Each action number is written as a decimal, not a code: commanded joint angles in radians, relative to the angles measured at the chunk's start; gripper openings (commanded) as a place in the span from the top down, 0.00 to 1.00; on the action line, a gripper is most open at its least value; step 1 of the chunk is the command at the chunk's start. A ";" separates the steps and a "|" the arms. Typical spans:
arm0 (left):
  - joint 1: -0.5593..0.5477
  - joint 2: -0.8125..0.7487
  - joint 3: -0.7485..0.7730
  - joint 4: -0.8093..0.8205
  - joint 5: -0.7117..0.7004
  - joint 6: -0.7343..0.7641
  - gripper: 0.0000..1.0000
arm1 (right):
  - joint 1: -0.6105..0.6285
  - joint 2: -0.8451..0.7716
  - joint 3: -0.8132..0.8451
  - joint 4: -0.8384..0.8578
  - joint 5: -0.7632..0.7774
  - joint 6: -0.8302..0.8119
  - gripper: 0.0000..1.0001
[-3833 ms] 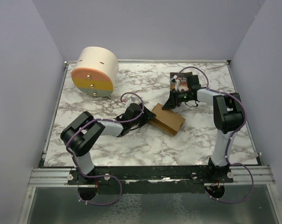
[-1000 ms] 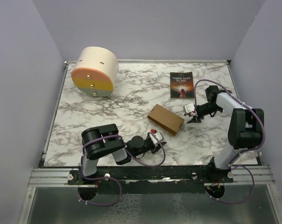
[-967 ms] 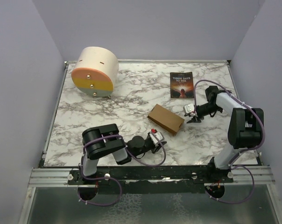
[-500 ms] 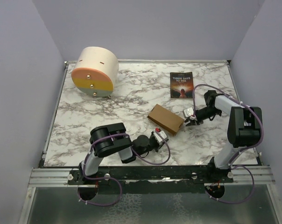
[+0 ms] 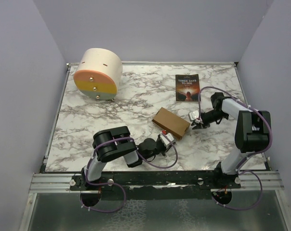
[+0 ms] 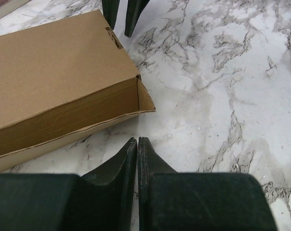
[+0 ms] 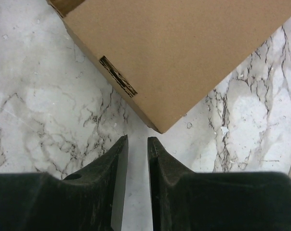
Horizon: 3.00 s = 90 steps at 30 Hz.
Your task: Fold the paper box
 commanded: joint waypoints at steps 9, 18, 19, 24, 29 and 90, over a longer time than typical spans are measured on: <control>-0.011 0.019 0.040 -0.020 0.014 -0.040 0.93 | 0.010 0.003 0.074 -0.001 -0.025 -0.013 0.77; -0.012 0.016 0.055 -0.025 0.026 -0.053 0.93 | 0.030 -0.021 0.012 0.015 -0.029 -0.037 0.82; -0.012 0.015 0.056 -0.027 0.025 -0.055 0.93 | 0.034 -0.029 0.006 0.015 -0.029 -0.041 0.84; -0.012 0.005 0.065 -0.046 0.022 -0.065 0.97 | 0.051 -0.069 -0.034 0.041 -0.024 -0.047 0.86; -0.011 -0.007 0.071 -0.061 0.018 -0.066 0.97 | 0.059 -0.077 -0.035 0.022 -0.029 -0.064 0.86; 0.053 -0.333 0.022 -0.635 -0.200 -1.349 0.44 | 0.022 0.004 0.019 0.388 -0.127 1.427 0.56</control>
